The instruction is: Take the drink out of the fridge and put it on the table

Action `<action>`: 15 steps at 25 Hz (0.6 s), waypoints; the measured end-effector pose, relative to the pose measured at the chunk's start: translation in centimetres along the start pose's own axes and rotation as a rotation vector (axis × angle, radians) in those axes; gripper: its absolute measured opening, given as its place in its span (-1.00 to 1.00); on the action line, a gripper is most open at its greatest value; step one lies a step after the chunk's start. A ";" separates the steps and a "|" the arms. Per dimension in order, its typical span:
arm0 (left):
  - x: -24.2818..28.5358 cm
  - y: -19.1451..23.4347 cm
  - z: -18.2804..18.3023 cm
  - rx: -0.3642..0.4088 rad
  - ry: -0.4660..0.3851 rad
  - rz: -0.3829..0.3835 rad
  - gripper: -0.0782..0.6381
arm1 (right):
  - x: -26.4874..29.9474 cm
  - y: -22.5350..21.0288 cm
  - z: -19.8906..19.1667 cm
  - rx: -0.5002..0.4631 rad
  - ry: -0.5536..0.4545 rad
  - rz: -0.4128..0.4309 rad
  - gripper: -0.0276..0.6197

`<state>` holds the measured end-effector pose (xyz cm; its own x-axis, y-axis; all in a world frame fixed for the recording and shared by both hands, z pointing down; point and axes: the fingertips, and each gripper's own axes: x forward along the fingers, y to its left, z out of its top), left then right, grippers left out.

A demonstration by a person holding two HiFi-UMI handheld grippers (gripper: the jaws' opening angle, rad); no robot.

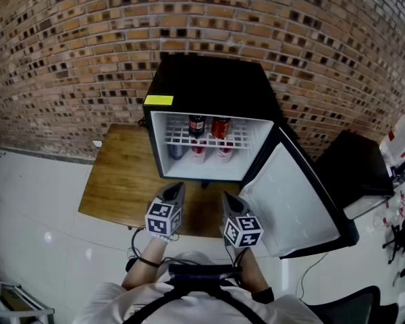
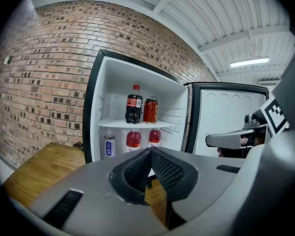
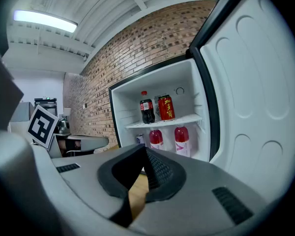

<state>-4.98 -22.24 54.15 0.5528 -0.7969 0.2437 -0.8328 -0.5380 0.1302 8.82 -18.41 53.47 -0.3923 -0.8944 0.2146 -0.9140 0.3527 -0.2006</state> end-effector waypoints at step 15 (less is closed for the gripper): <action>1.4 -0.2 0.9 0.037 -0.001 -0.008 -0.78 | -0.3 -0.7 0.2 0.005 -0.009 -0.013 -0.87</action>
<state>-4.03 -23.51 53.58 0.5592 -0.7931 0.2417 -0.8271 -0.5538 0.0962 9.57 -18.47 53.37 -0.3789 -0.9017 0.2084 -0.9186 0.3392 -0.2027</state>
